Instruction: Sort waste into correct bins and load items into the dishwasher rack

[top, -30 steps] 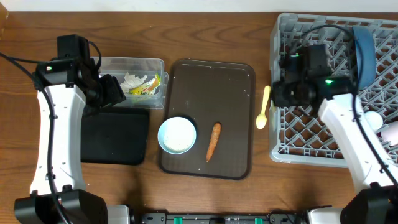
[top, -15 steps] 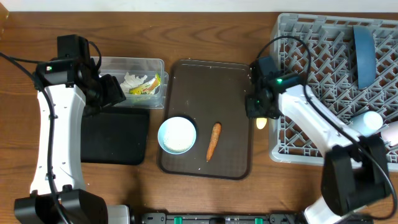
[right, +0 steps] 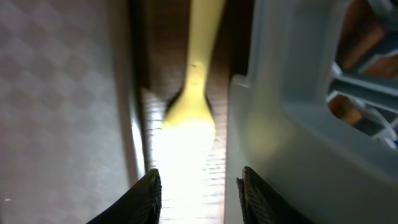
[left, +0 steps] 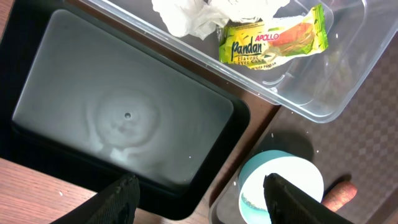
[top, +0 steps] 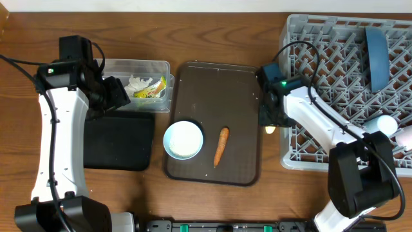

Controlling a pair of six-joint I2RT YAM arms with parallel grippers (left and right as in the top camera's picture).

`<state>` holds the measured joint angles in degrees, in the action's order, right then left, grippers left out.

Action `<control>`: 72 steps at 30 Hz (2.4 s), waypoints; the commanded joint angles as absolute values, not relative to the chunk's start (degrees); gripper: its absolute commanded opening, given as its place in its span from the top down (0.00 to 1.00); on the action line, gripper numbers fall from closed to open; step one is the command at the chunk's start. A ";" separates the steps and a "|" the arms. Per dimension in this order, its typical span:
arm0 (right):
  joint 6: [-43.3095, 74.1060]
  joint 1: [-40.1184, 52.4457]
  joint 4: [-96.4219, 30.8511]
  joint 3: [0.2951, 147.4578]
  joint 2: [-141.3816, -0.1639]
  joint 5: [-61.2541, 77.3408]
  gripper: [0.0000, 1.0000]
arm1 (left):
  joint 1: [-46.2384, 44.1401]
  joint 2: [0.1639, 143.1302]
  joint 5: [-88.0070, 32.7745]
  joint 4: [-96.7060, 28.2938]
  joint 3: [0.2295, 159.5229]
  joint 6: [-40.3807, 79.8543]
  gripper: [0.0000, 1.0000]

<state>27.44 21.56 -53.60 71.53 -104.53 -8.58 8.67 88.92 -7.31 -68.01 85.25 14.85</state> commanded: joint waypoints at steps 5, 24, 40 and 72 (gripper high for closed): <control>28.88 18.96 -54.46 72.16 -104.68 -15.09 0.59 | 8.67 88.73 -7.05 -68.07 85.45 15.18 0.34; 19.22 14.55 -47.77 72.16 -104.68 -5.28 0.55 | 8.67 88.73 -7.05 -68.10 85.45 15.20 0.34; 30.41 19.57 -47.94 71.16 -105.12 -5.69 0.54 | 8.67 88.73 -7.05 -68.12 85.45 15.18 0.33; 31.22 19.57 -35.53 59.99 -105.14 -7.03 0.51 | 8.67 88.73 -7.05 -68.10 85.45 15.18 0.34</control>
<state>30.85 19.44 -36.27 61.23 -104.62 -6.04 8.67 88.92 -7.31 -67.92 85.25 14.85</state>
